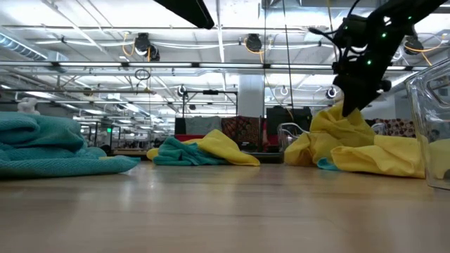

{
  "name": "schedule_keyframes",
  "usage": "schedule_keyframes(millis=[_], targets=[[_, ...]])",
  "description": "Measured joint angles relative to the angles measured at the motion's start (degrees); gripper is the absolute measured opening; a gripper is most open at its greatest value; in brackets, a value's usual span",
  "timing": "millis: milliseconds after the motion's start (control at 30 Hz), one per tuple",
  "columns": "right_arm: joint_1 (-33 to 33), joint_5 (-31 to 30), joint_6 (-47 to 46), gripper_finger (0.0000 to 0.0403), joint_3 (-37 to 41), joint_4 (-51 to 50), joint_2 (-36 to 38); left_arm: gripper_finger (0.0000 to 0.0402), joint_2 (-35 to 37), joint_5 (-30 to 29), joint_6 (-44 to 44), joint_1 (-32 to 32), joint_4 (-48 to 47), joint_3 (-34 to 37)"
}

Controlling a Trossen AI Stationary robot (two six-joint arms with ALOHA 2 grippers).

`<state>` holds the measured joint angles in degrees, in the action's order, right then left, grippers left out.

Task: Sort microfiber towel by color & place in baskets
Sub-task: Put the yellow microfiber cloth into the top transparent bin

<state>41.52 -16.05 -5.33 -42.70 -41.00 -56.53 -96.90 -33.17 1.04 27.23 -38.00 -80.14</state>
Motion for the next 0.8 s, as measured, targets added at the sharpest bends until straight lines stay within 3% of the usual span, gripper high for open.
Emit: schedule_keyframes(millis=[200,333,800], targets=[[0.00,-0.04,0.43,0.0220,-0.02,-0.25,3.36,0.0235,0.00,0.68,-0.98,-1.25,0.02,0.00],[0.00,-0.04,0.43,0.0203,-0.04,-0.38,4.66,0.0235,0.00,1.34,-1.01,-1.96,0.08,0.00],[0.02,6.28,2.86,0.0013,-0.07,4.73,-3.31,0.0235,0.00,1.49,-1.92,-2.45,1.38,0.00]])
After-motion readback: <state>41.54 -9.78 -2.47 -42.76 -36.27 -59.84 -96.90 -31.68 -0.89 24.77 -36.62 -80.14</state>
